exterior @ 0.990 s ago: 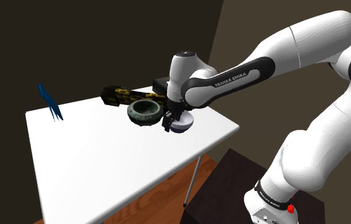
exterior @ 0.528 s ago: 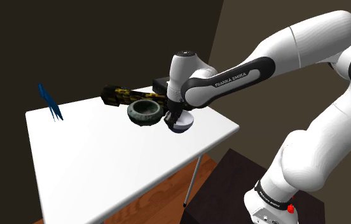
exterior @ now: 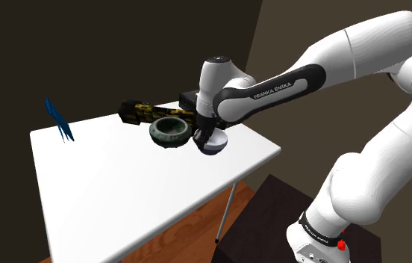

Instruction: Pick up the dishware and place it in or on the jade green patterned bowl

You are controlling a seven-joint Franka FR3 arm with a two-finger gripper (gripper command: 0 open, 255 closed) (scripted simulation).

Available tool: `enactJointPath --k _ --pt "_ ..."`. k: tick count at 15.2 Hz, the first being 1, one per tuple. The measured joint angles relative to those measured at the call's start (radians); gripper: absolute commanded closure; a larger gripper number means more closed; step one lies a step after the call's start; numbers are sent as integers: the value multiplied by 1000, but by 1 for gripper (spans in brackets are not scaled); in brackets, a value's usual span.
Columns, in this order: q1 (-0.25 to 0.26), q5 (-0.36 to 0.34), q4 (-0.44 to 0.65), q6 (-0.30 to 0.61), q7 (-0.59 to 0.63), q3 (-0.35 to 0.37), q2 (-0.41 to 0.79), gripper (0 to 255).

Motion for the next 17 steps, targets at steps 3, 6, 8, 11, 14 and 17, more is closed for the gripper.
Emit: enactJointPath --k 3,6,8,11,14,17 --pt "1 6 23 -40 -8 -2 -18 255" --pt "3 12 49 -84 -13 -2 -37 255" --pt "3 15 71 -114 -18 -4 -45 255" --pt "3 19 93 -152 -24 -6 -60 255" --pt "4 22 127 -193 -28 -7 -69 255" --pt "3 25 158 -235 -35 -9 -80 255"
